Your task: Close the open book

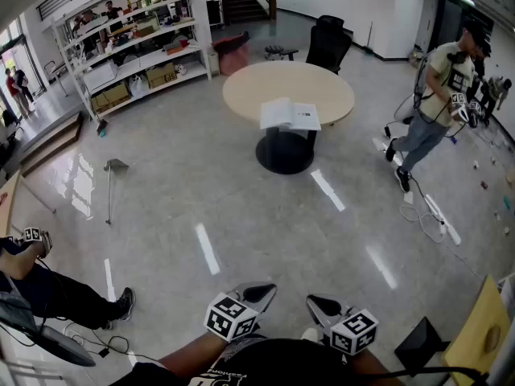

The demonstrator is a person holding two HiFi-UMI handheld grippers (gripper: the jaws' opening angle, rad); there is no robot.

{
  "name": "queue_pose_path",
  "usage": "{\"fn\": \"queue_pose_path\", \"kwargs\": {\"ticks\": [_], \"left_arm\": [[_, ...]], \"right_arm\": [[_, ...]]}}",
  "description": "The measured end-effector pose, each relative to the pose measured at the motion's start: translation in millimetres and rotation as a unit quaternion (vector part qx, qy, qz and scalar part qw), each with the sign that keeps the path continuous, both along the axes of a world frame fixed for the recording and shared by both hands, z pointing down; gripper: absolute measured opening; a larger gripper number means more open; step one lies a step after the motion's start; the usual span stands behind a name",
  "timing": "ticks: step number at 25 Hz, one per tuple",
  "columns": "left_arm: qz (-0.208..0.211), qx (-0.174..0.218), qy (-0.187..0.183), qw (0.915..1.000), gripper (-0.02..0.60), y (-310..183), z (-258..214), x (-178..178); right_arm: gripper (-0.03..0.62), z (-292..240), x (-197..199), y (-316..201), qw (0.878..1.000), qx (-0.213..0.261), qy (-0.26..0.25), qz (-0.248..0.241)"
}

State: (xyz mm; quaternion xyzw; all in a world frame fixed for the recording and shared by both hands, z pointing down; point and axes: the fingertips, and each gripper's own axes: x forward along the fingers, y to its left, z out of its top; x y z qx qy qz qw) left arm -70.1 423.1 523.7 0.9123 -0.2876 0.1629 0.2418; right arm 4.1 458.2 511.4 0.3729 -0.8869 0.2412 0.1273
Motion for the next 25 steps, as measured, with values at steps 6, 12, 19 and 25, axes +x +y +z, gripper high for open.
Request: {"fn": "queue_pose_path", "kwargs": {"ticks": [6, 12, 19, 25], "left_arm": [[0.0, 0.003, 0.003, 1.0, 0.008, -4.3, -10.3, -11.9], [-0.009, 0.005, 0.01, 0.9999, 0.008, -15.3, -10.3, -25.7], [-0.009, 0.008, 0.019, 0.9997, 0.008, -21.5, -19.5, -58.3], [-0.008, 0.002, 0.02, 0.9998, 0.008, -26.0, -11.6, -102.6]], "right_arm": [[0.008, -9.4, -14.5, -4.3, 1.0, 0.004, 0.006, -0.007], [0.008, -7.3, -25.7, -14.0, 1.0, 0.003, 0.011, -0.008], [0.008, -16.4, -62.5, -21.4, 1.0, 0.008, 0.022, -0.011], [0.008, -10.9, -102.1, -23.6, 1.0, 0.006, 0.03, -0.004]]}}
